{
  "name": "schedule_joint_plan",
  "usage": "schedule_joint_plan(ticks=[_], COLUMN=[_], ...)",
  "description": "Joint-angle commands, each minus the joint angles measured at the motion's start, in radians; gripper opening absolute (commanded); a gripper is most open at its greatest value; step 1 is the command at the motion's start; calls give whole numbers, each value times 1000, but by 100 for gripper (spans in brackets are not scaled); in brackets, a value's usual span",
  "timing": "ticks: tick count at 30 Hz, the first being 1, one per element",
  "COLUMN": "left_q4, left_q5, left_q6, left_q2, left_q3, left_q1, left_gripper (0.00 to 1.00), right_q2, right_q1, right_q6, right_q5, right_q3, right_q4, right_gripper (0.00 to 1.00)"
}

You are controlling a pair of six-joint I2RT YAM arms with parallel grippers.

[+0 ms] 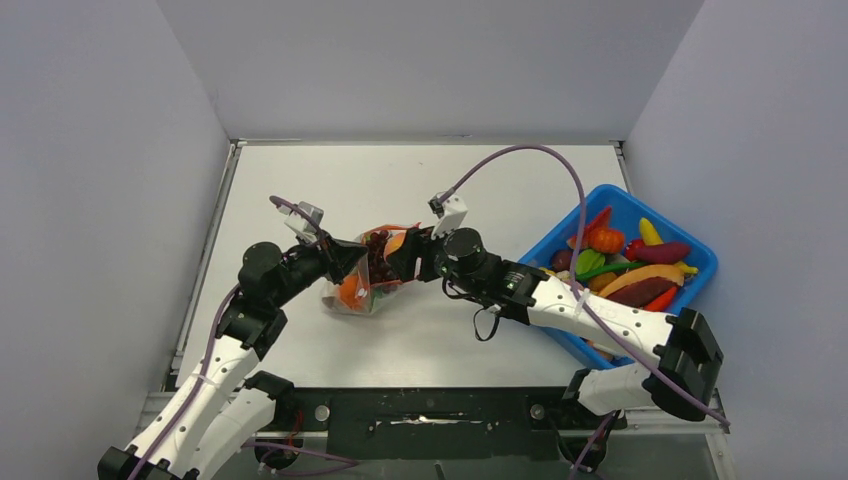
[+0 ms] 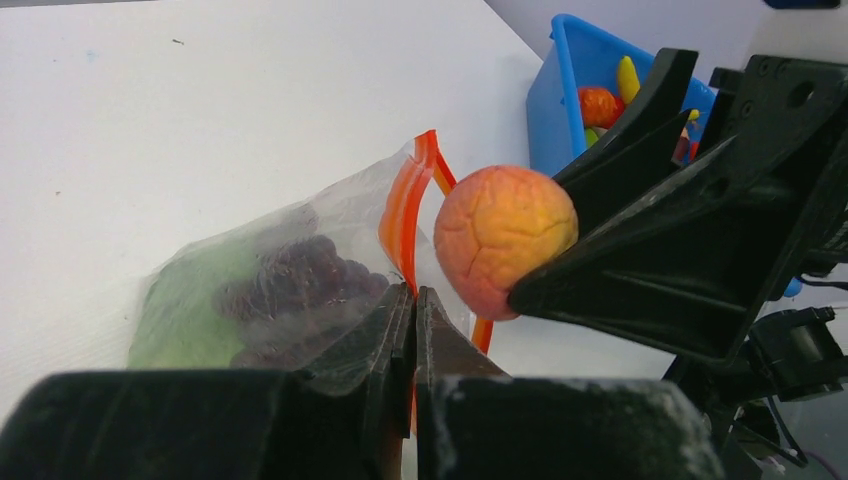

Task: Place the food in the zip-top bag and seal the zipper
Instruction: Place the fake fruit in the zipper food storage bag.

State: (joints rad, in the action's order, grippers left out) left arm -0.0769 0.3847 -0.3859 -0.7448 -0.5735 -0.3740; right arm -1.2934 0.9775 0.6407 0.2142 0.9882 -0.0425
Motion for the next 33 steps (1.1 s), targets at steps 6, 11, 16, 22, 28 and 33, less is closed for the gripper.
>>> schedule_joint_plan(ticks=[6, 11, 16, 22, 28, 33], left_q4=[-90, -113, -105, -92, -76, -38], left_q5=[16, 18, 21, 6, -3, -8], left_q6=[-64, -87, -83, -69, -41, 35], left_q2=[31, 49, 56, 67, 68, 67], left_q3=[-60, -46, -44, -46, -51, -59], left_q1=[-2, -2, -2, -2, -2, -2], left_gripper=[0, 0, 0, 0, 0, 0], right_q2=[-124, -205, -219, -151, -58, 6], right_q1=[21, 21, 21, 4, -26, -74], right_q6=[70, 99, 96, 36, -26, -118], right_q5=[-7, -53, -62, -20, -8, 12], right_q3=[79, 127, 149, 166, 175, 192], right_q4=[190, 216, 189, 54, -71, -193], right_gripper=[59, 62, 72, 84, 84, 78])
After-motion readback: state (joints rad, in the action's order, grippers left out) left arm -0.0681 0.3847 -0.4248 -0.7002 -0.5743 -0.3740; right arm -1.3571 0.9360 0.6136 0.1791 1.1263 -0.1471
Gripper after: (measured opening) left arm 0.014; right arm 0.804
